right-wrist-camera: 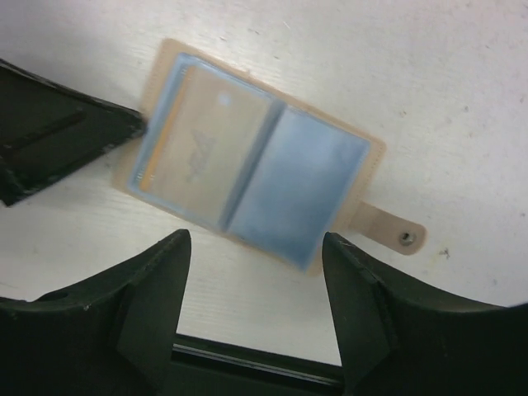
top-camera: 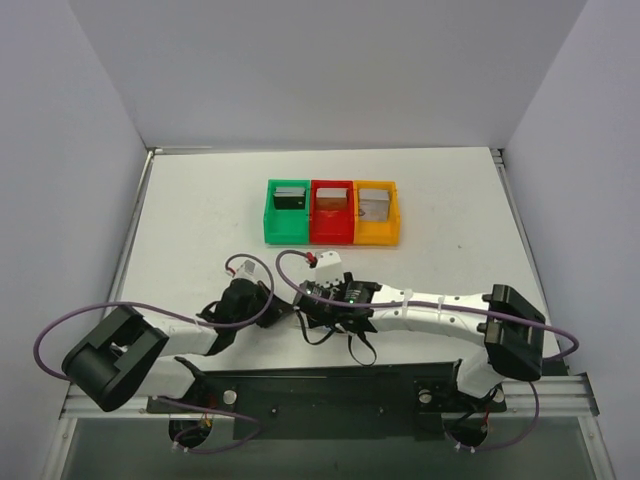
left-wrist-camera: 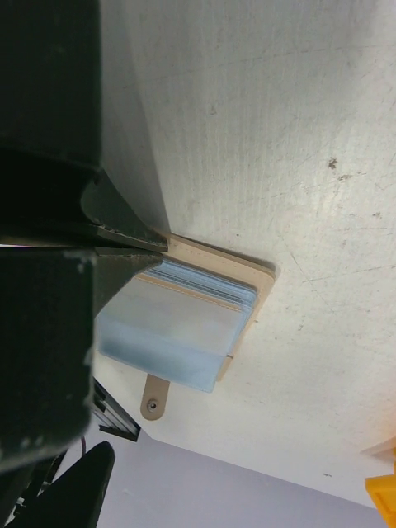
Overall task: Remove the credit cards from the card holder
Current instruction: Remove the credit card from the card holder.
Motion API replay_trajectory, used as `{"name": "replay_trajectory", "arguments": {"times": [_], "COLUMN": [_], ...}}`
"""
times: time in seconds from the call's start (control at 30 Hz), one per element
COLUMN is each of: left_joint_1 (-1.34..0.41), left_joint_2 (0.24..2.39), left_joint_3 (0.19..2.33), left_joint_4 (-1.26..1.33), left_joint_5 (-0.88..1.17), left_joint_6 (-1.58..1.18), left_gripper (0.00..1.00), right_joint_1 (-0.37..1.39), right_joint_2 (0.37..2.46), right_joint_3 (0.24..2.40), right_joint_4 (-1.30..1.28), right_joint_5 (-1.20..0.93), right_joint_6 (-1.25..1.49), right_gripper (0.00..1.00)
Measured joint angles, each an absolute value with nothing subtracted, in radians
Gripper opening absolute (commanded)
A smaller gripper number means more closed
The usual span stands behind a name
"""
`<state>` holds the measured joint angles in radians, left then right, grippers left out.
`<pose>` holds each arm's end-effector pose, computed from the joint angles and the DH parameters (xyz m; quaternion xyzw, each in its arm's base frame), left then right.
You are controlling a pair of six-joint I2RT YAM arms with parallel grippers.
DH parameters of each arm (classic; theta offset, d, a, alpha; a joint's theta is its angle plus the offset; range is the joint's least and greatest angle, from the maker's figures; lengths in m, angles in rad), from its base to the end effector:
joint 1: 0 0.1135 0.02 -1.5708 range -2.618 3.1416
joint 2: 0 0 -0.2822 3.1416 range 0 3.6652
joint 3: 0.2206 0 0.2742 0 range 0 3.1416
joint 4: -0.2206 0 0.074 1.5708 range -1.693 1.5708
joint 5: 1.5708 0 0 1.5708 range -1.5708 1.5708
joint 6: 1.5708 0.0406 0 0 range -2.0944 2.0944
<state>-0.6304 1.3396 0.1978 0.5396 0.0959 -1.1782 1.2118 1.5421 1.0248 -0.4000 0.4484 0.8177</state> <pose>0.1718 -0.1302 0.1050 -0.2176 0.8571 -0.3918 0.2542 0.1364 0.3134 0.2276 -0.1108 0.9195 0.1546 0.3440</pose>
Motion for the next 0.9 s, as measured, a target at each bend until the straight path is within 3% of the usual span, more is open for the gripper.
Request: {"name": "replay_trajectory", "arguments": {"times": [0.23,0.47,0.9], "left_joint_1": [-0.715,-0.752,-0.760], "left_joint_2": [1.289,1.240,1.220], "left_joint_3": [0.170,0.127,0.117], "left_joint_4": [0.525,0.527,0.524], "left_joint_5": [0.021,-0.038,-0.075], "left_joint_6": [-1.220,-1.267,-1.281], "left_gripper": [0.00,0.00,0.00], "right_joint_1": [1.221,1.221,1.221], "right_joint_2": [1.687,1.789,1.828], "right_joint_3": [1.175,1.182,1.182], "right_joint_4": [-0.373,-0.364,-0.345], "right_joint_5": [0.435,0.407,0.383], "right_joint_6": [0.758,0.750,0.750], "right_gripper": [0.58,0.52,0.53]}}
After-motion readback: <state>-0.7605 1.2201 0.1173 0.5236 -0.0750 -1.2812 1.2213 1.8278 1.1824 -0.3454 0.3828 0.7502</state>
